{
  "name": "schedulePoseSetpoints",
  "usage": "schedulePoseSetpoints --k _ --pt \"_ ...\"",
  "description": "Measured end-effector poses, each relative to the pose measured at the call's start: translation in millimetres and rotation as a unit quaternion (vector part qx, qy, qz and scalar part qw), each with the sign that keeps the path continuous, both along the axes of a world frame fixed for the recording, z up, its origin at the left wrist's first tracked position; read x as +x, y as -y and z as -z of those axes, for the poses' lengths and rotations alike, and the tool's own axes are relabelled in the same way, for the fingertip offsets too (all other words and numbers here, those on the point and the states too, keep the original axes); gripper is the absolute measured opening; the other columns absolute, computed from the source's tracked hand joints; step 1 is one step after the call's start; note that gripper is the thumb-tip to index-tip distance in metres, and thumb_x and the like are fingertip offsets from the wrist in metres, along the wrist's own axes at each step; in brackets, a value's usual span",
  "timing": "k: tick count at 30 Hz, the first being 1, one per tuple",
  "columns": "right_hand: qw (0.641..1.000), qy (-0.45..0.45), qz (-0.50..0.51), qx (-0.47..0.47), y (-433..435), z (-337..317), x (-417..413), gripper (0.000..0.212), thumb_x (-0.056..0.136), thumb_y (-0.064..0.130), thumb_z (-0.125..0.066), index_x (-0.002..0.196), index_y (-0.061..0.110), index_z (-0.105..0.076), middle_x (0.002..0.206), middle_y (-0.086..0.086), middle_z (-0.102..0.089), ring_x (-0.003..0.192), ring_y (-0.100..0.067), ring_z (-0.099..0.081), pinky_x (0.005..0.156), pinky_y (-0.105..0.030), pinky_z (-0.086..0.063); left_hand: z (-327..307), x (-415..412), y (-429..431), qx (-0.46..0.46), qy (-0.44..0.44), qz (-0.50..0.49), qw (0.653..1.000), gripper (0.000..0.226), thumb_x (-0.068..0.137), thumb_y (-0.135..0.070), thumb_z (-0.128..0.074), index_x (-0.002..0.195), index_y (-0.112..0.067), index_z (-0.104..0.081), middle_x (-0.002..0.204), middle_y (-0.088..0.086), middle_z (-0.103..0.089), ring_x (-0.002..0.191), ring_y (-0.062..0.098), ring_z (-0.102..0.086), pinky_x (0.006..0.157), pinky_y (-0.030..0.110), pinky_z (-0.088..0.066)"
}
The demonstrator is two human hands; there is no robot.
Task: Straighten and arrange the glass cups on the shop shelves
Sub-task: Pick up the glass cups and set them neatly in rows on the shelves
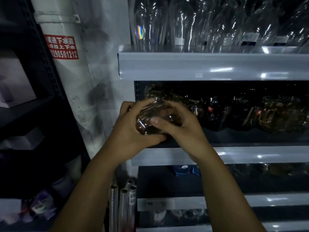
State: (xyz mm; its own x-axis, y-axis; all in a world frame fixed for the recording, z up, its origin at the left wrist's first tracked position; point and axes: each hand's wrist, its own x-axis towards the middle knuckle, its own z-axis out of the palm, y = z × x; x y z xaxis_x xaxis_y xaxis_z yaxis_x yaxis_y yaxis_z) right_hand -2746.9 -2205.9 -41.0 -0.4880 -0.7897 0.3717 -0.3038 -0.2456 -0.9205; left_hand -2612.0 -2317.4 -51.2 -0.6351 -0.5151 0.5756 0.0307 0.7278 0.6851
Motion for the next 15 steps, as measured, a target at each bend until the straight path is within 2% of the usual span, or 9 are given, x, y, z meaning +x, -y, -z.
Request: schedulePoseSetpoints --k 2,4,6,9,12,14,15 --pt "0.995 0.103 -0.001 -0.016 0 1 3 0.054 0.076 0.035 -0.086 0.124 0.02 -0.064 0.116 0.0 -0.073 0.108 -0.017 -0.071 0.096 -0.044 -0.058 0 1 1 0.089 -0.042 0.027 0.995 0.1 0.056 -0.028 -0.098 0.141 -0.036 -0.046 0.122 -0.023 -0.056 0.115 -0.005 -0.059 0.094 0.013 -0.049" --pt "0.979 0.198 -0.03 -0.032 -1 0 7 0.053 0.079 0.034 -0.08 0.124 0.012 -0.064 0.117 -0.007 -0.074 0.107 -0.023 -0.072 0.092 -0.049 -0.059 4 1 3 0.188 -0.086 0.051 0.977 0.097 0.056 -0.033 -0.097 0.14 -0.033 -0.048 0.121 -0.023 -0.064 0.113 0.004 -0.066 0.094 0.028 -0.056" --pt "0.964 0.252 -0.064 -0.049 -1 -3 12 0.045 0.087 0.03 -0.074 0.124 0.008 -0.064 0.119 -0.011 -0.073 0.11 -0.028 -0.071 0.09 -0.051 -0.059 9 -2 4 0.264 -0.131 0.073 0.953 0.087 0.059 -0.031 -0.091 0.137 -0.025 -0.053 0.123 -0.007 -0.07 0.115 0.015 -0.067 0.099 0.041 -0.055" --pt "0.946 0.302 -0.099 -0.058 1 -4 17 0.041 0.093 0.032 -0.069 0.127 0.009 -0.065 0.123 -0.012 -0.072 0.113 -0.029 -0.07 0.092 -0.051 -0.057 11 -6 0 0.324 -0.187 0.087 0.923 0.077 0.063 -0.029 -0.089 0.133 -0.016 -0.059 0.125 0.007 -0.07 0.119 0.024 -0.066 0.105 0.046 -0.05" --pt "0.975 0.218 -0.033 -0.023 2 1 15 0.048 0.09 0.047 -0.069 0.129 0.018 -0.064 0.121 -0.002 -0.073 0.109 -0.02 -0.071 0.092 -0.049 -0.059 5 -8 0 0.328 -0.202 0.09 0.918 0.072 0.066 -0.025 -0.088 0.132 -0.012 -0.06 0.124 0.01 -0.07 0.118 0.028 -0.066 0.105 0.05 -0.05" --pt "0.993 0.092 0.074 -0.012 0 7 8 0.044 0.09 0.05 -0.068 0.124 0.023 -0.064 0.116 0.005 -0.072 0.105 -0.009 -0.07 0.093 -0.04 -0.059 -1 -10 2 0.278 -0.188 0.07 0.94 0.071 0.065 -0.023 -0.093 0.129 -0.015 -0.064 0.122 0.005 -0.072 0.115 0.027 -0.068 0.104 0.053 -0.05" --pt "0.991 0.024 0.132 -0.023 -2 10 2 0.039 0.091 0.048 -0.069 0.121 0.024 -0.064 0.115 0.005 -0.069 0.104 -0.005 -0.068 0.093 -0.032 -0.057 -5 -11 3 0.244 -0.173 0.051 0.953 0.071 0.062 -0.024 -0.095 0.127 -0.017 -0.065 0.119 0.0 -0.073 0.113 0.023 -0.069 0.102 0.051 -0.052"
